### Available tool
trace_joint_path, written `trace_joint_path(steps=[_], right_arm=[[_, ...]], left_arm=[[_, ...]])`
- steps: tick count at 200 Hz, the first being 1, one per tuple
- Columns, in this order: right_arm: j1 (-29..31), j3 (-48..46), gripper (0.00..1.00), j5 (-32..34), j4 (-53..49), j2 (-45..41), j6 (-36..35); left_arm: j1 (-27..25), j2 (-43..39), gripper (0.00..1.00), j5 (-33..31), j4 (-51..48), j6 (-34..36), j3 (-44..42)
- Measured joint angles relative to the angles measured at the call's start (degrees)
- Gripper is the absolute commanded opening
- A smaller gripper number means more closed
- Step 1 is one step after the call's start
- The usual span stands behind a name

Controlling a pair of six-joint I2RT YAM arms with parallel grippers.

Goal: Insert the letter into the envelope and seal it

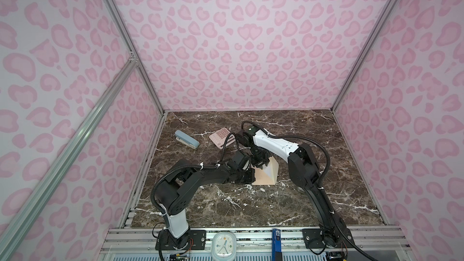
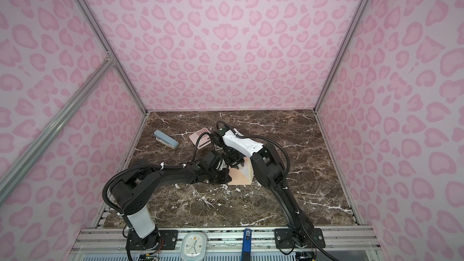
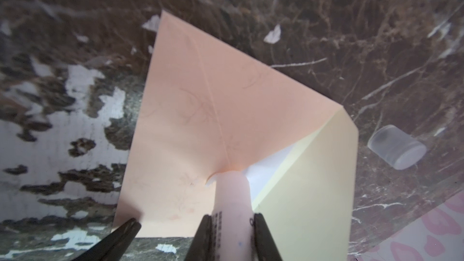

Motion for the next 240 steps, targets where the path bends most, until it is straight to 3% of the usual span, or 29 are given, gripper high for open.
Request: trace_joint_path(steps=[127,240], right_arm=[[-0.50,2.73,0.00,4.15,-1.64,1.64,0.22],[3.54,1.84,0.00,3.98,-2.29,0.15,-0.79]], left_arm=[[0.00,0.24,0.04,0.00,0.66,0.94,0.11],[0.07,0.22,0.04,0.63,0.66,1.09,-0.04]])
